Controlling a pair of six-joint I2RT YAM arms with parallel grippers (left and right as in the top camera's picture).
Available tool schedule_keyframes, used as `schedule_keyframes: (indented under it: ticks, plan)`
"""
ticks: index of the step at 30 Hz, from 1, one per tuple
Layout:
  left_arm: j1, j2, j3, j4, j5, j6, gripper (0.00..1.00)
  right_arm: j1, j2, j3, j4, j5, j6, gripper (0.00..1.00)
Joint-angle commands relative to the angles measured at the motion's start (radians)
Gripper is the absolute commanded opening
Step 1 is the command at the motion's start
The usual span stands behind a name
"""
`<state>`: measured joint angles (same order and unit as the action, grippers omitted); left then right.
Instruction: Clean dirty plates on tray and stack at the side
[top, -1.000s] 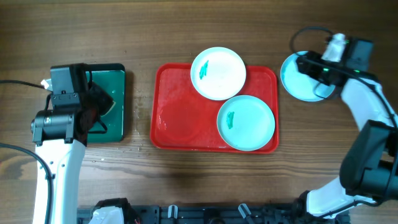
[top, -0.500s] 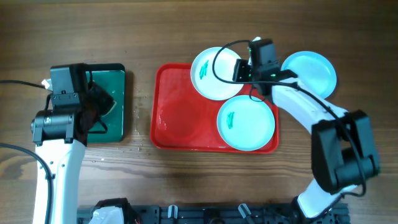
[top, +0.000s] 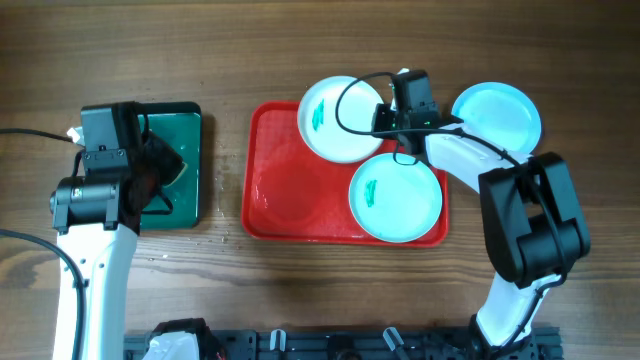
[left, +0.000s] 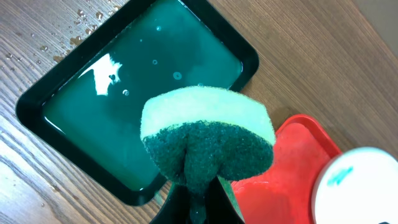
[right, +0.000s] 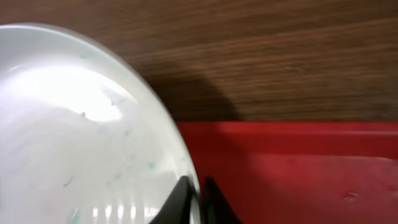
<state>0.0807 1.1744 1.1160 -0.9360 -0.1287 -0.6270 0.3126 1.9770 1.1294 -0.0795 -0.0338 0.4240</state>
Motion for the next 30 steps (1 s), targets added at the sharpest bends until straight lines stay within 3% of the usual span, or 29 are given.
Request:
schedule_keyframes:
  ticks: [1, 7, 10, 15, 24, 30]
  plan:
    - [0.005, 0.004, 0.011, 0.004, 0.010, -0.014, 0.04, 0.027, 0.028, -0.007, -0.011, -0.103, -0.005, 0.04]
    - [0.005, 0.013, 0.010, 0.027, 0.118, -0.013, 0.04, 0.106, 0.028, -0.007, -0.030, -0.148, -0.007, 0.04]
    - [-0.005, 0.044, 0.010, 0.034, 0.152, -0.011, 0.04, 0.136, 0.028, -0.007, -0.051, -0.238, -0.131, 0.04]
    - [-0.048, 0.128, 0.010, 0.048, 0.221, -0.008, 0.04, 0.149, 0.028, -0.007, -0.097, -0.257, -0.151, 0.04]
    - [-0.246, 0.322, 0.010, 0.150, 0.275, -0.006, 0.04, 0.149, 0.028, -0.007, -0.124, -0.175, -0.150, 0.04]
    - [-0.369, 0.449, 0.010, 0.299, 0.274, -0.010, 0.04, 0.149, 0.023, 0.028, -0.204, -0.108, -0.162, 0.04]
